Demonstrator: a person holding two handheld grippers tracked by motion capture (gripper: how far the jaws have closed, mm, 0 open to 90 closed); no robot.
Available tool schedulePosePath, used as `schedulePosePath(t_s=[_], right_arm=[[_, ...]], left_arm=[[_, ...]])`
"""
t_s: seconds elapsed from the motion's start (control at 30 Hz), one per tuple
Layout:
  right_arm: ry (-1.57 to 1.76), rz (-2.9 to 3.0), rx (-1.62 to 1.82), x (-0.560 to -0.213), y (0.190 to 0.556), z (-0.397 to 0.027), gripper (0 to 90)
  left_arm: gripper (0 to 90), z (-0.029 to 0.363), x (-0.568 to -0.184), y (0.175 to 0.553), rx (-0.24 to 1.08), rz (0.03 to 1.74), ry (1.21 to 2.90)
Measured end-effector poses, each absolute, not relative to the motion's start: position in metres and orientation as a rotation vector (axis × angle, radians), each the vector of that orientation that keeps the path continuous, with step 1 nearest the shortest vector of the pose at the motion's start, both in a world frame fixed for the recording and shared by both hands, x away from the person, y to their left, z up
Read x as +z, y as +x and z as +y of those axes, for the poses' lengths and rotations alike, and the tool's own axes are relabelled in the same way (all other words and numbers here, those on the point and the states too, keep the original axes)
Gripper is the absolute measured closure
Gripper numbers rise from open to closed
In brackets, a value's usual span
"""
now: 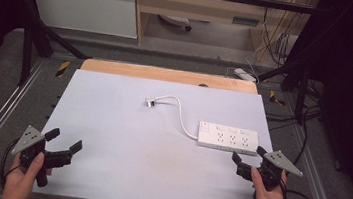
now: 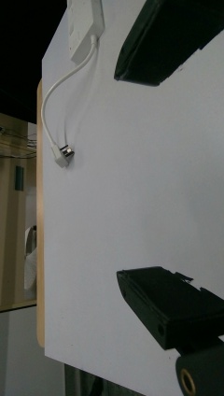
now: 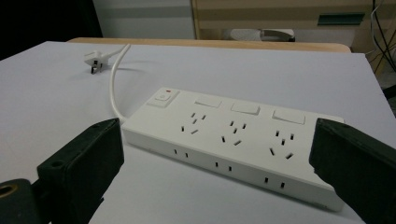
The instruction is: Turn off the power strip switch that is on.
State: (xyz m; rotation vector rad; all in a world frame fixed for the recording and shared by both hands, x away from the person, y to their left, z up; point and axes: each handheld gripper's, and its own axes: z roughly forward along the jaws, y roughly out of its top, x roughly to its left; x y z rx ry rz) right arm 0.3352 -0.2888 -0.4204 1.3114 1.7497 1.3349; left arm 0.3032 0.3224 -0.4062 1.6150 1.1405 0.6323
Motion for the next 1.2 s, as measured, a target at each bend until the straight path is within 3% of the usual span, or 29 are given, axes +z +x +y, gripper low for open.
schedulePosePath(t_s=[1.2], right_arm=[[1.284, 1.681, 1.318, -0.386, 0.386, -0.275, 4.3]], left_arm=[[4.6, 0.32, -0.408, 0.304, 0.632, 1.139, 1.641]])
